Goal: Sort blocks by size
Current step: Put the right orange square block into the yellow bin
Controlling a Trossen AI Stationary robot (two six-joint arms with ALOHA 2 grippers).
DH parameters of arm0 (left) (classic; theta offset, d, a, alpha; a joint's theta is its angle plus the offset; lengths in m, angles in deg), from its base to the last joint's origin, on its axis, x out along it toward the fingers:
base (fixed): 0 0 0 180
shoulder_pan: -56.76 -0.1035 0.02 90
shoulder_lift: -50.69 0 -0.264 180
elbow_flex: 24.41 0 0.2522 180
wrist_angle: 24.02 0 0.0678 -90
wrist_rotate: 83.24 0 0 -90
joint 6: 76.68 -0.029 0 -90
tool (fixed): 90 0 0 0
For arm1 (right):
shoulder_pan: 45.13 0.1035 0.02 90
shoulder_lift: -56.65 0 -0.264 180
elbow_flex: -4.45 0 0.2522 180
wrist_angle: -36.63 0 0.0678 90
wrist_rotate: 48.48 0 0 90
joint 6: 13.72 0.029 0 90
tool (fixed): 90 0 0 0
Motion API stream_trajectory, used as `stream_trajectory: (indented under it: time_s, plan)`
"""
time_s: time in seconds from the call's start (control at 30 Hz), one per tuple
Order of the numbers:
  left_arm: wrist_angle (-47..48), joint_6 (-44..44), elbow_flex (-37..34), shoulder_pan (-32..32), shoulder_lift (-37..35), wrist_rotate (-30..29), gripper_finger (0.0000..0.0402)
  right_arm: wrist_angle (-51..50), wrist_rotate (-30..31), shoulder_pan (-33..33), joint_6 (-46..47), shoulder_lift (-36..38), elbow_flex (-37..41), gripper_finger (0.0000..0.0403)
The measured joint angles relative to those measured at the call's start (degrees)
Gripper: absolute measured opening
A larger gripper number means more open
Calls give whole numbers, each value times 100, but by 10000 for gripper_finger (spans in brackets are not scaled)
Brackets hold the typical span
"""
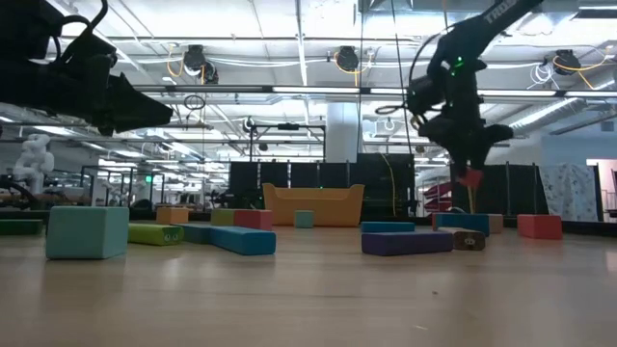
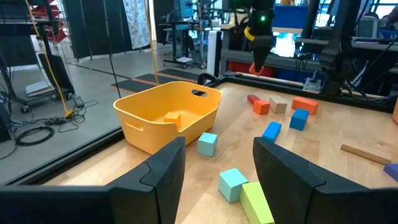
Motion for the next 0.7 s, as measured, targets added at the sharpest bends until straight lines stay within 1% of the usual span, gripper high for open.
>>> stream_trajectory:
  time_s: [0.17, 0.3, 0.7]
  plan:
    - [-78, -26, 1, 0, -2, -65, 191, 676, -93, 327, -9, -92, -192, 119]
    - [-84, -26, 1, 0, -2, -86, 191, 1097, -374, 544, -64, -401, -477, 119]
    - [-86, -23, -1, 0, -2, -136, 191, 1684, -356, 1211, -640, -1759, -2210, 120]
